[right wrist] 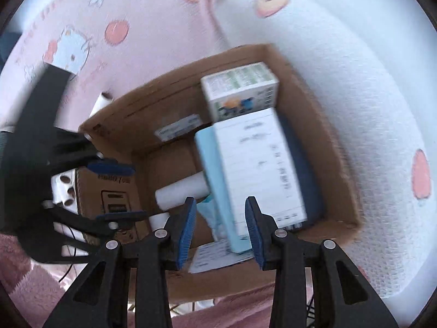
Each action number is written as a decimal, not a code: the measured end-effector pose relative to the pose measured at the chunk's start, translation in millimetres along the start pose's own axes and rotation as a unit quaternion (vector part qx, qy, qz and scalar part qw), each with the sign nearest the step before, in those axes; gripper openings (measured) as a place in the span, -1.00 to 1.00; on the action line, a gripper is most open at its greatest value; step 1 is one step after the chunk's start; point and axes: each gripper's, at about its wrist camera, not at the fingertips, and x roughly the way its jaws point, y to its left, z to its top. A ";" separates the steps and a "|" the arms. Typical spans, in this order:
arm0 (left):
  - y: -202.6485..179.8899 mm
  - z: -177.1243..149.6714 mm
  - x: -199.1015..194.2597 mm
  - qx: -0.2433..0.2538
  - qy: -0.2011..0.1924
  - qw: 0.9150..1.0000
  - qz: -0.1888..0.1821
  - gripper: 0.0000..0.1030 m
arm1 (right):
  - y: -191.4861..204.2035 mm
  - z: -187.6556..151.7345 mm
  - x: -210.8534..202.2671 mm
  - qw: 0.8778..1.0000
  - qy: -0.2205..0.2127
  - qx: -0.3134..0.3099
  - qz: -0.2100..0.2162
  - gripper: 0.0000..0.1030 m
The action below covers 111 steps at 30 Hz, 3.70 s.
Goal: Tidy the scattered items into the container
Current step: 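Lower the white tube into the box and open the left gripper, then lower a white tube into the box and open the right gripper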
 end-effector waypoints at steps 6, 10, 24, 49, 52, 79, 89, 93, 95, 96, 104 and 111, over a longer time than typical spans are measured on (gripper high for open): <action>7.2 16.2 43.2 -0.045 0.062 0.997 -0.011 0.06 | -25.1 2.9 -14.3 0.999 -0.024 0.019 0.020 -0.25; 10.4 16.8 61.7 -0.056 0.081 0.995 0.007 0.06 | -46.7 10.9 -17.1 0.999 -0.005 0.027 0.031 -0.12; 24.8 12.6 99.2 -0.039 0.133 0.989 0.059 0.06 | -71.4 8.1 -46.7 0.999 0.001 0.030 0.030 0.03; 54.1 -17.7 99.5 -0.162 0.126 0.976 0.072 -0.48 | -80.2 -9.6 -72.0 0.998 -0.002 0.044 0.048 0.08; 69.6 -22.8 95.1 -0.215 0.114 0.969 0.047 -0.48 | -75.9 -10.5 -70.2 0.998 -0.001 0.042 0.053 0.09; 70.8 -47.3 63.5 -0.282 0.029 0.956 0.077 -0.12 | -54.7 -19.1 -67.9 0.999 -0.021 -0.019 0.042 0.10; 59.9 -90.4 58.2 -0.402 0.034 0.913 -0.061 -0.12 | -46.6 -19.0 -69.2 0.998 -0.031 -0.040 0.041 0.16; 52.0 -101.4 67.5 -0.399 0.062 0.913 -0.066 -0.13 | -46.1 -18.9 -71.8 0.998 -0.039 -0.045 0.037 0.19; 48.1 -102.7 67.3 -0.393 0.067 0.915 -0.065 -0.13 | -44.5 -19.3 -72.7 0.997 -0.043 -0.053 0.035 0.20; 46.5 -103.0 66.3 -0.392 0.069 0.915 -0.069 -0.13 | -43.2 -19.2 -72.7 0.997 -0.043 -0.056 0.034 0.20; 27.3 -107.4 18.3 -0.319 0.014 0.947 -0.020 -0.10 | -27.4 -14.0 -65.7 0.995 -0.039 -0.084 0.025 0.21; 16.8 -126.9 -25.9 -0.270 -0.071 0.960 0.020 -0.06 | -7.2 0.2 -56.4 0.994 -0.030 -0.094 0.045 0.21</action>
